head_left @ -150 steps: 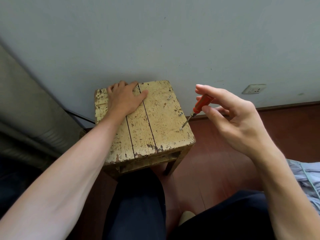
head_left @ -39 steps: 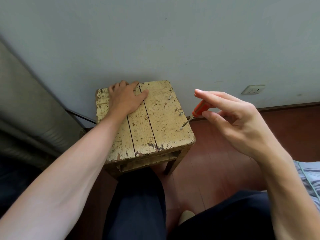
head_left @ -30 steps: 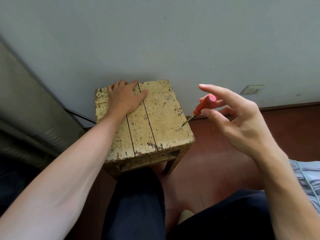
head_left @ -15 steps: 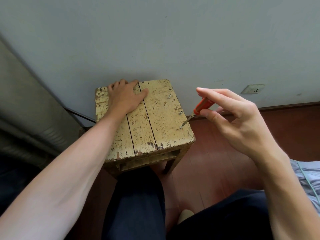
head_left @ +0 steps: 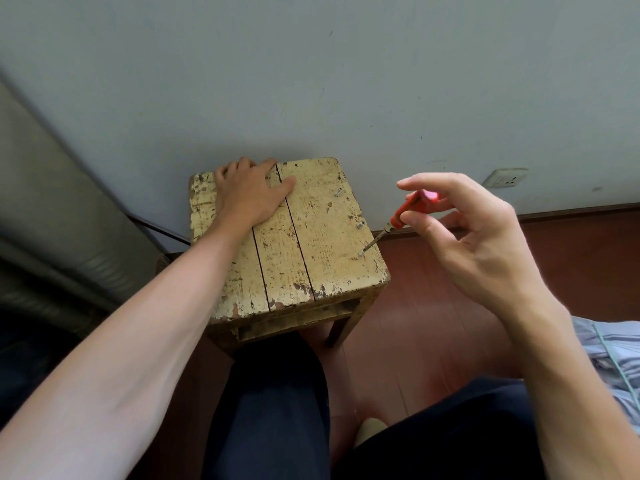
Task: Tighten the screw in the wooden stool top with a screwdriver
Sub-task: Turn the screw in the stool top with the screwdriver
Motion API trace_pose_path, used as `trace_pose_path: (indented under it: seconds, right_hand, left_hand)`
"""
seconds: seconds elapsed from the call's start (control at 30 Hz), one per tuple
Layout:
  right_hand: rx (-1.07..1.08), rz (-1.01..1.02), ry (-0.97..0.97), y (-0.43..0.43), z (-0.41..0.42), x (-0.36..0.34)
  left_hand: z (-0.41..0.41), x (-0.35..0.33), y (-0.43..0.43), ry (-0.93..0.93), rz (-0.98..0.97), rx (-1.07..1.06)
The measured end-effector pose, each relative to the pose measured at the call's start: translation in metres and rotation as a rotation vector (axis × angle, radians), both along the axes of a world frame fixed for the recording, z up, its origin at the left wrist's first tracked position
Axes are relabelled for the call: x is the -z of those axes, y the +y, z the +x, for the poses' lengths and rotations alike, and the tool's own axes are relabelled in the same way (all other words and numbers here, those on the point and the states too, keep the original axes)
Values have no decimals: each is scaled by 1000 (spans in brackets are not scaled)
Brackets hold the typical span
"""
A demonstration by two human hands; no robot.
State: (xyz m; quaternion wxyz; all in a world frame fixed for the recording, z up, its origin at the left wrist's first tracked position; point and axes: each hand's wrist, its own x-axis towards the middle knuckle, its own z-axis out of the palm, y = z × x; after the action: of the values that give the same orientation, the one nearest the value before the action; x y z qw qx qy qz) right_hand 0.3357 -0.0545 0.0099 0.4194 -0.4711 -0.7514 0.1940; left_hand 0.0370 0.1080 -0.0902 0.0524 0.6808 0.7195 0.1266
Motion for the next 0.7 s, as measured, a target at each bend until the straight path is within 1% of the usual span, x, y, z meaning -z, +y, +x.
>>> trace_pose_path:
  seconds: [0.17, 0.4, 0.7]
  right_hand:
    - [42, 20, 2, 0, -3, -1]
    - [-80, 11, -36, 1, 8, 0]
    - [-66, 21, -10, 3, 7, 2]
  left_hand:
    - [-1, 2, 1, -6, 5, -1]
    - [-1, 2, 1, -11, 17, 0]
    - [-2, 5, 3, -18, 14, 0]
